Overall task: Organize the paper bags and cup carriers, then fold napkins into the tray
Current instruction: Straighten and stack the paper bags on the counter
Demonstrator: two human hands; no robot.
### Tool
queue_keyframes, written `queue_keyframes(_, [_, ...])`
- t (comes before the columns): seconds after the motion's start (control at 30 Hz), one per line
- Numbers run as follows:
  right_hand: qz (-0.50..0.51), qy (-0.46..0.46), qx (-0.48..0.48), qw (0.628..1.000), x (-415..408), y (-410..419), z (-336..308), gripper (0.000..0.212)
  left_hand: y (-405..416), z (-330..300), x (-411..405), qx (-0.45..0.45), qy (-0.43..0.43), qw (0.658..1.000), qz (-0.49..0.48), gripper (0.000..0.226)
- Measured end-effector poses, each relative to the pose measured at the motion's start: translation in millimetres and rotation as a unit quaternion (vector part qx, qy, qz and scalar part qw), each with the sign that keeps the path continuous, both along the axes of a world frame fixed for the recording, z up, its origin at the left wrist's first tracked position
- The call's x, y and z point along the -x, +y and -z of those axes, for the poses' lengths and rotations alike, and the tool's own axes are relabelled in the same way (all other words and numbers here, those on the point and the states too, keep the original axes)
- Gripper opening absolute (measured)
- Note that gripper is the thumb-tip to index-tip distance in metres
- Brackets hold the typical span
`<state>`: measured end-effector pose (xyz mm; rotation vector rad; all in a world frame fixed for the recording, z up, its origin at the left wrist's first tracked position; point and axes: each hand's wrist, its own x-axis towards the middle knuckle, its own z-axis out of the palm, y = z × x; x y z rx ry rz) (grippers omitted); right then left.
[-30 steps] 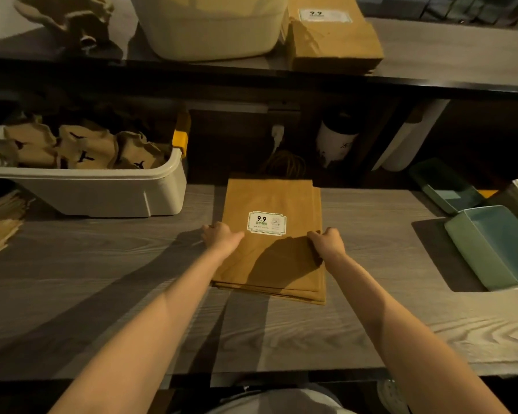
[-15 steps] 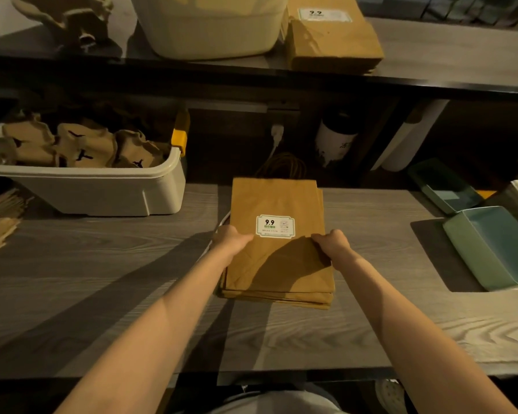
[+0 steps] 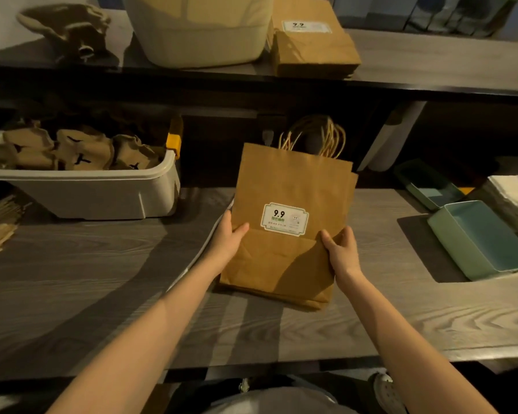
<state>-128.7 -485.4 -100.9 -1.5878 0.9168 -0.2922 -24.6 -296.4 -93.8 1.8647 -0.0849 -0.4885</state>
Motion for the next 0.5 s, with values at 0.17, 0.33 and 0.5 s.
queue_keyframes(0.17, [-0.015,-0.121,0.061,0.991,-4.8,1.6,-33.1,0.035,0.6,-23.8,-1.6,-0.028,-0.105,0.994,-0.002,0.042])
queue_keyframes(0.33, [-0.072,-0.142,0.08,0.984,-22.8,5.9,-49.7,0.052,6.8,-38.9,-11.1,-0.082,-0.179,0.98,-0.015,0.041])
queue_keyframes(0.5, [-0.177,-0.101,0.106,0.973,-17.2,16.2,-32.1,0.075,18.7,-24.1,-14.9,-0.104,-0.103,0.989,0.013,0.059])
